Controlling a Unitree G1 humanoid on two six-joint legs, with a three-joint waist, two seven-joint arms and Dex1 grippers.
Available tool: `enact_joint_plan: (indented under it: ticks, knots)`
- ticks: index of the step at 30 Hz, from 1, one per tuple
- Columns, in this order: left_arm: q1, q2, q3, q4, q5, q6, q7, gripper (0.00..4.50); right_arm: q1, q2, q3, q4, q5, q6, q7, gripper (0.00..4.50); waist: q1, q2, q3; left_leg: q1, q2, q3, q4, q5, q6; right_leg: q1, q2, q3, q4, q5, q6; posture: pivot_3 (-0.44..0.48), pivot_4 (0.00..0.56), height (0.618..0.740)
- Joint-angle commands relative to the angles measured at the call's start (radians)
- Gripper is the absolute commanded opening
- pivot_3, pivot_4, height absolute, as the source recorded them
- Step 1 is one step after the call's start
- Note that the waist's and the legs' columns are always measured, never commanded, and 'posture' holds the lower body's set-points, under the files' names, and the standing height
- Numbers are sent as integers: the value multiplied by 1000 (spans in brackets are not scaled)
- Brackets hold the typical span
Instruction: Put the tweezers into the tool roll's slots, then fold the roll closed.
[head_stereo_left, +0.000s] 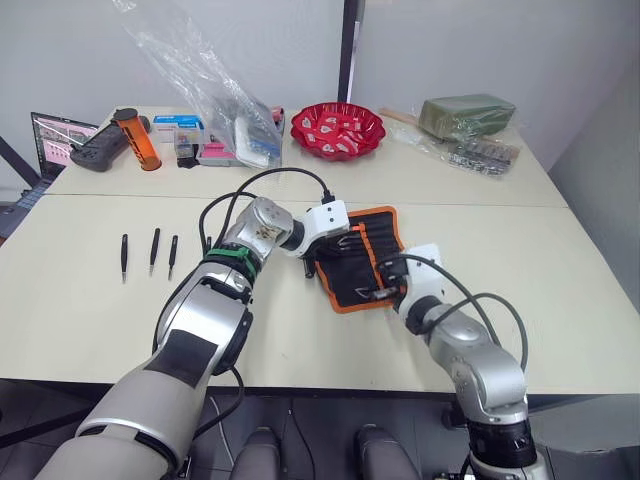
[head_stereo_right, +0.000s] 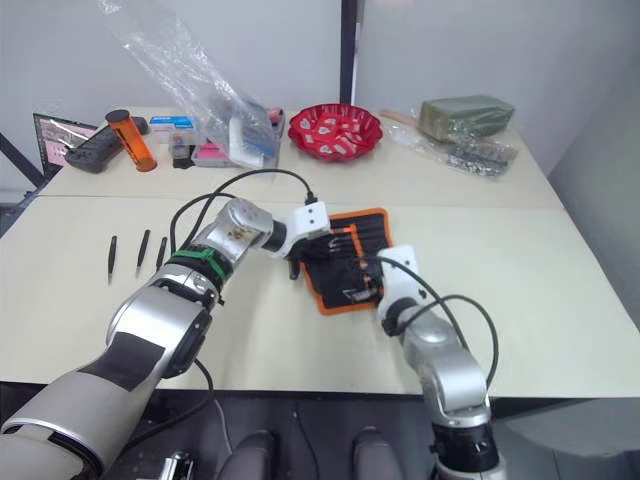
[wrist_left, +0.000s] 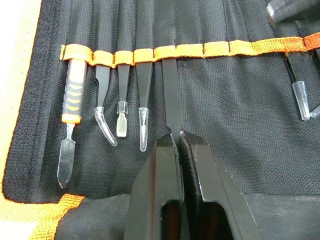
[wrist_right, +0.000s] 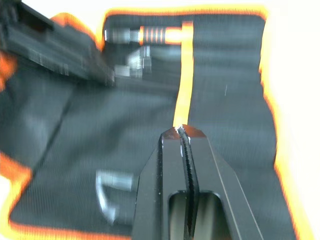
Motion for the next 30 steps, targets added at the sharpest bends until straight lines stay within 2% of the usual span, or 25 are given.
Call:
enact_joint_plan:
  ticks: [1,10,15,30]
  knots:
    - [-45,-14,-5,2,6,-30,9,0,20,13,-6,-4,2,-34,-2,21,0,0,0,0,0,0,0,0,0,0,0,0,0,0,0,0,150,735]
    - [-55,-35,-26,29,36,-129,27,0,121,17,5,156,1,-115,37,21,2,0,0,2,0,0,0,0,0,3,0,0,-1,0,0,0,150,735]
    - [-69,-23,-115,61,145,-312,132,0,170,20,14,158,1,-118,44,21,5,-1,-2,3,0,0,0,0,0,4,0,0,-2,0,1,0,150,735]
    - [-78,-107,-111,118,185,-305,218,0,211,44,14,155,0,-125,33,21,10,-1,-5,3,0,-1,0,0,0,5,0,0,-3,-1,2,0,150,735]
